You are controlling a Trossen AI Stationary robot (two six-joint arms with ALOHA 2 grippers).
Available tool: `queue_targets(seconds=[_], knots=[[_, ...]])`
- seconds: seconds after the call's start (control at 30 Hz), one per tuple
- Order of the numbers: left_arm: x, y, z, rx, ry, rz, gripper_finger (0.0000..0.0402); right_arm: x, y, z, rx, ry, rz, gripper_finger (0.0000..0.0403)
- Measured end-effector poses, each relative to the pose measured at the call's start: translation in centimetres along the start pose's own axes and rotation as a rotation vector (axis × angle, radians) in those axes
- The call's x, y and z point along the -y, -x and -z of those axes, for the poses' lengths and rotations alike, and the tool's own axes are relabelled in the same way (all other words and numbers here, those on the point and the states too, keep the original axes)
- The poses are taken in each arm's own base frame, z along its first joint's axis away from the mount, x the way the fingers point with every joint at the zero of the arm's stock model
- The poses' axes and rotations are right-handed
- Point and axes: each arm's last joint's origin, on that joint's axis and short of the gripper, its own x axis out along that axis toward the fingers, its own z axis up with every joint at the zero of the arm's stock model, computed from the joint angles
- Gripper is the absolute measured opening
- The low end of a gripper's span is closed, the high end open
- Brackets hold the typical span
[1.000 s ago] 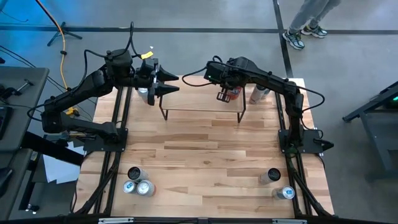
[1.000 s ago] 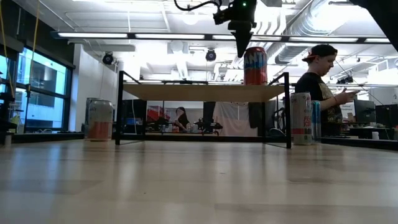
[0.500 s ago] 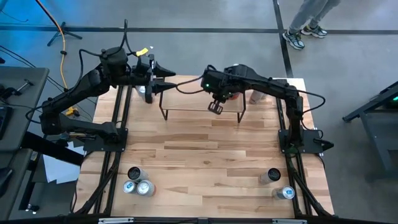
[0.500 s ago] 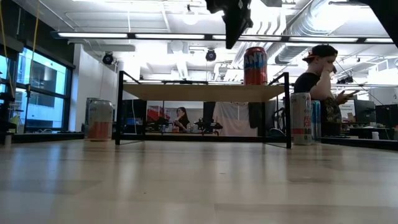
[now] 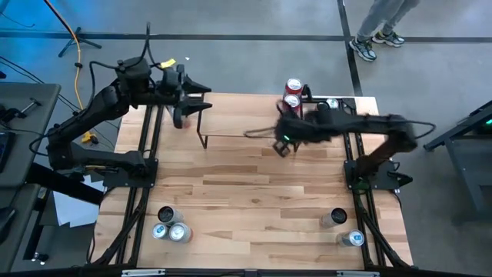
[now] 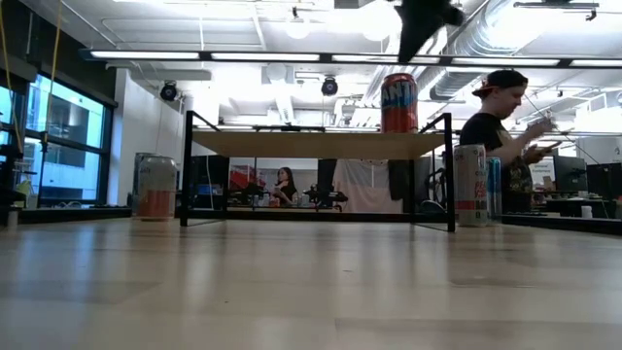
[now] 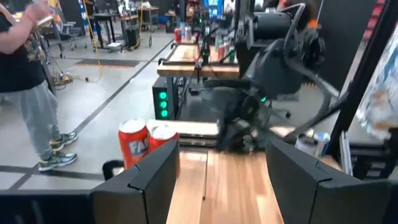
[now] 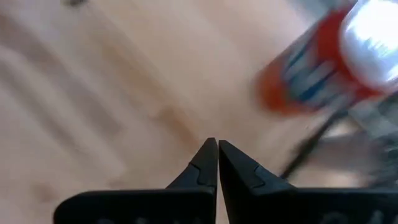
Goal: Place canned beverage on shelf
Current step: Put the red soda can on the shelf aligned with the red soda can
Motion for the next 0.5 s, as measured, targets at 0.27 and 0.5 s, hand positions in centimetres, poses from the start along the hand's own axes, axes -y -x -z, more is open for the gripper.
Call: queue_targets(seconds=[0.27,0.5], knots=[[-0.4,1.6,0.5,-0.062,-0.103,-0.040,0.0204,-2.6,-2.4,5.5,0.362,-0.446,-0.366,0.0000],[-1.2,1.8,0.4,-0.023,-0.122,0.033,0.0204,-4.5,-5.3,4.5,0.574,-0.725,-0.096,0.0000]])
